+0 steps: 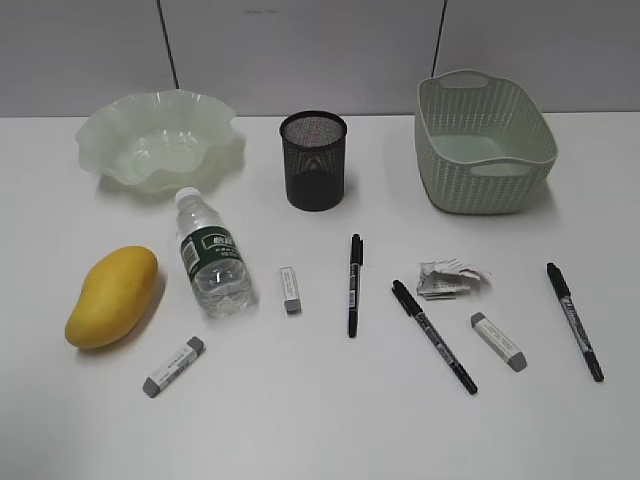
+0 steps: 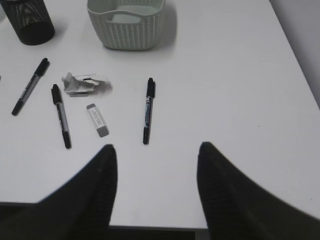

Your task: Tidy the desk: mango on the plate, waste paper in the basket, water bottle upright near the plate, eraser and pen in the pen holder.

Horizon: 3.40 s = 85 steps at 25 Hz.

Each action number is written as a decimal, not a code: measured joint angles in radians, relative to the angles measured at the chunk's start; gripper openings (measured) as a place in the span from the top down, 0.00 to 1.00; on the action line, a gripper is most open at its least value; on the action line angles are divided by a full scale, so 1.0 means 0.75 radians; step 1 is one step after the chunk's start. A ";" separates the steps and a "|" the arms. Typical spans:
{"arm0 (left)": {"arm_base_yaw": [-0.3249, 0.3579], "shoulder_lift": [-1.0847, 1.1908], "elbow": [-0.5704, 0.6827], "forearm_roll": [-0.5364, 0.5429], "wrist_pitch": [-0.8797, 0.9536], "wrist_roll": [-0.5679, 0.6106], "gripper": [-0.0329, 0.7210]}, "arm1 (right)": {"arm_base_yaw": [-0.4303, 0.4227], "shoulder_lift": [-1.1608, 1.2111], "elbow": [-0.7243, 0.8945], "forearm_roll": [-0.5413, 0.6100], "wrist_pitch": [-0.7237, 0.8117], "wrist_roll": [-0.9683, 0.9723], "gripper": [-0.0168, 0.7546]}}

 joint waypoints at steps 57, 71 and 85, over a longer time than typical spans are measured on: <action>-0.314 1.792 -0.635 -0.008 -0.237 -0.085 0.15 | 0.000 0.000 0.000 0.000 0.000 0.000 0.44; -0.303 1.528 -0.640 0.023 0.007 -0.085 0.15 | 0.000 0.000 0.000 0.000 0.000 0.000 0.44; -0.131 1.685 -1.340 0.031 -0.105 -0.085 0.15 | 0.000 0.000 0.000 0.000 0.000 0.000 0.44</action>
